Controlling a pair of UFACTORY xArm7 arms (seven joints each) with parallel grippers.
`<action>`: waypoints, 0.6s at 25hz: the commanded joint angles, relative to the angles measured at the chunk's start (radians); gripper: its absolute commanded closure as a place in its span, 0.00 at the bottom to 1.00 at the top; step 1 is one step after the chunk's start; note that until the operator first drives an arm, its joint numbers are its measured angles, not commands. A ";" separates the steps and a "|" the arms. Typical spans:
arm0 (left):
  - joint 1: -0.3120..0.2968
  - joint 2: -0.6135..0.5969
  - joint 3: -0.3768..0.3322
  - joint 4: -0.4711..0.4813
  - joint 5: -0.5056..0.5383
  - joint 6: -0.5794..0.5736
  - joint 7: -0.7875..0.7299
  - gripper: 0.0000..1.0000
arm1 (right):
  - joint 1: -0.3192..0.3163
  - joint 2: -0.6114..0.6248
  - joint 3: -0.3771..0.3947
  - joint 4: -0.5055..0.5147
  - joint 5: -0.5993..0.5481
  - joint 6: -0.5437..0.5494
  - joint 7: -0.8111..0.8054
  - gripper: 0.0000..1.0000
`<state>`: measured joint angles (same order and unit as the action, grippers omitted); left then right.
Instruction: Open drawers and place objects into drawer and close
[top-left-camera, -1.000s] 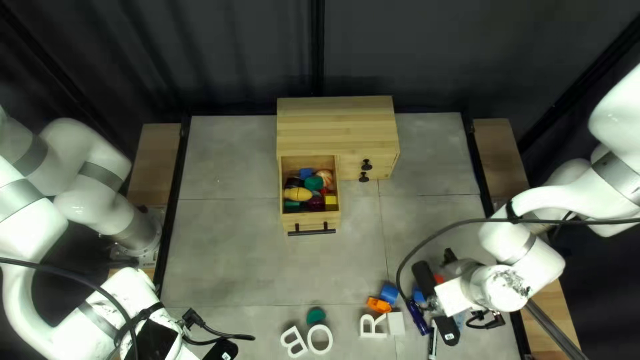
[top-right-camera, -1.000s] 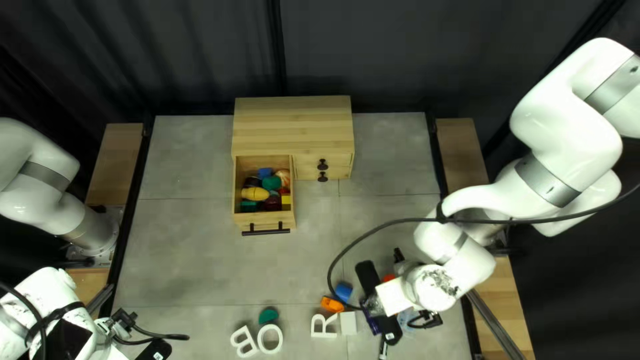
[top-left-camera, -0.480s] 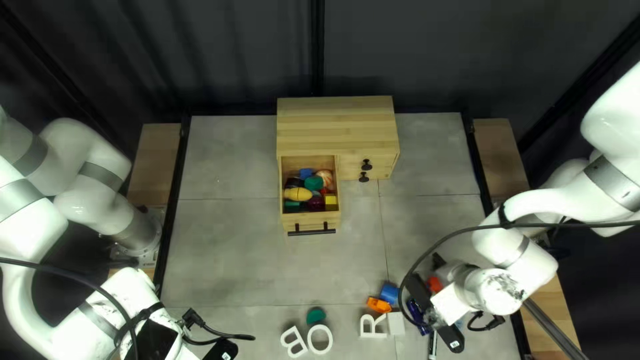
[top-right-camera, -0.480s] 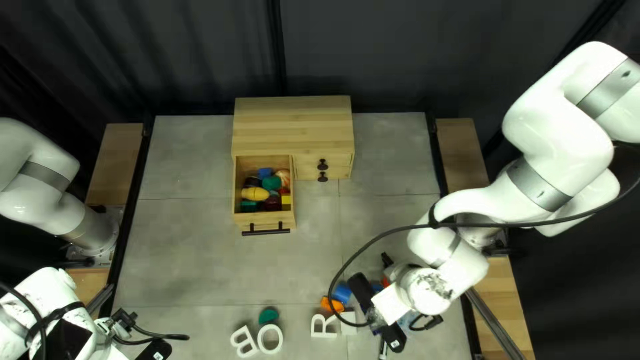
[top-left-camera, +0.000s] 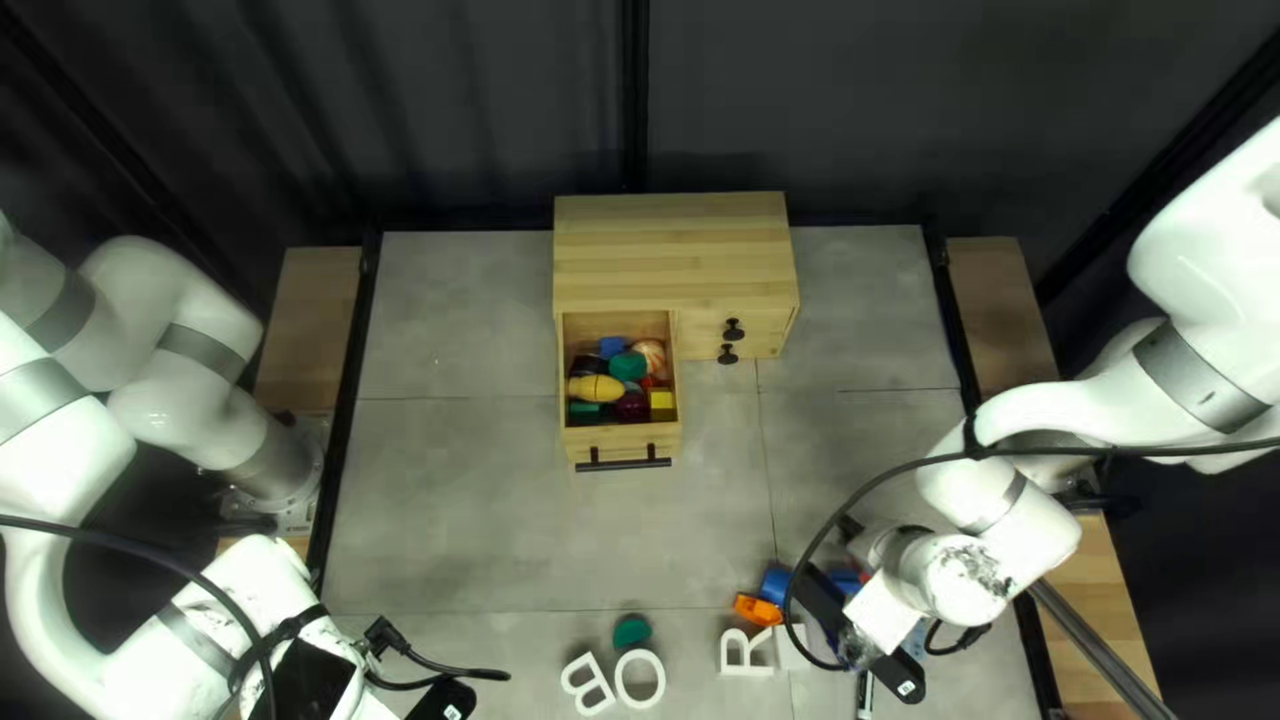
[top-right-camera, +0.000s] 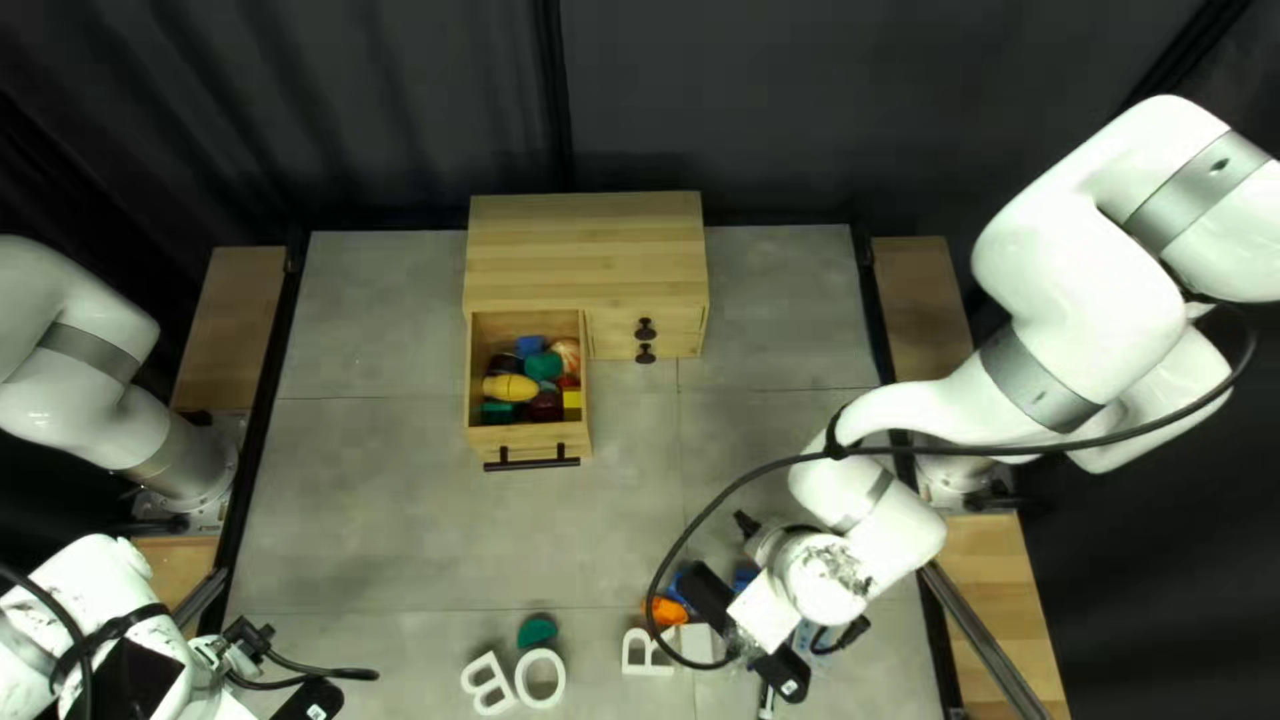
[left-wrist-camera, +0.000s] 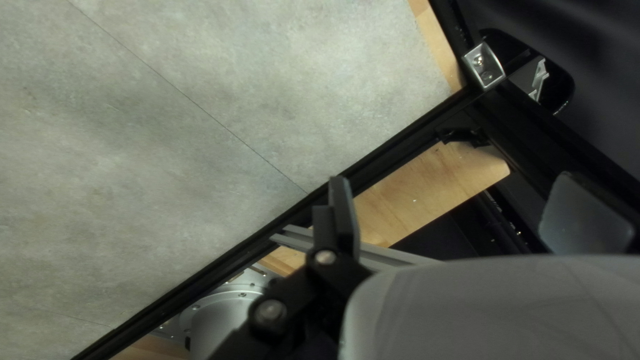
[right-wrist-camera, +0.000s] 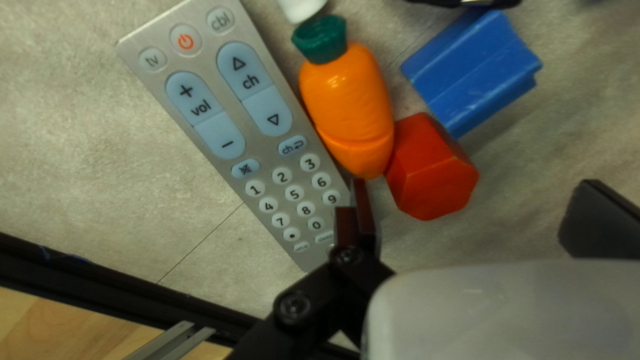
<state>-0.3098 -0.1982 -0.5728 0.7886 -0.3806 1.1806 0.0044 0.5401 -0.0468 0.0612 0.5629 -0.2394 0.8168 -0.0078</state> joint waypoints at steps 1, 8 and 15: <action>0.000 0.000 0.000 0.000 0.000 0.000 0.000 0.00 | -0.002 0.013 -0.002 -0.001 -0.003 -0.013 -0.008 0.00; 0.000 0.000 0.000 0.000 0.000 0.000 0.000 0.00 | -0.010 0.027 -0.011 -0.018 0.003 -0.047 -0.029 0.00; 0.000 0.000 0.000 0.000 0.000 0.000 0.000 0.00 | -0.014 0.028 -0.015 -0.018 0.002 -0.048 -0.033 0.99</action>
<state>-0.3098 -0.1982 -0.5728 0.7886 -0.3806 1.1806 0.0044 0.5266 -0.0217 0.0465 0.5440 -0.2363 0.7698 -0.0398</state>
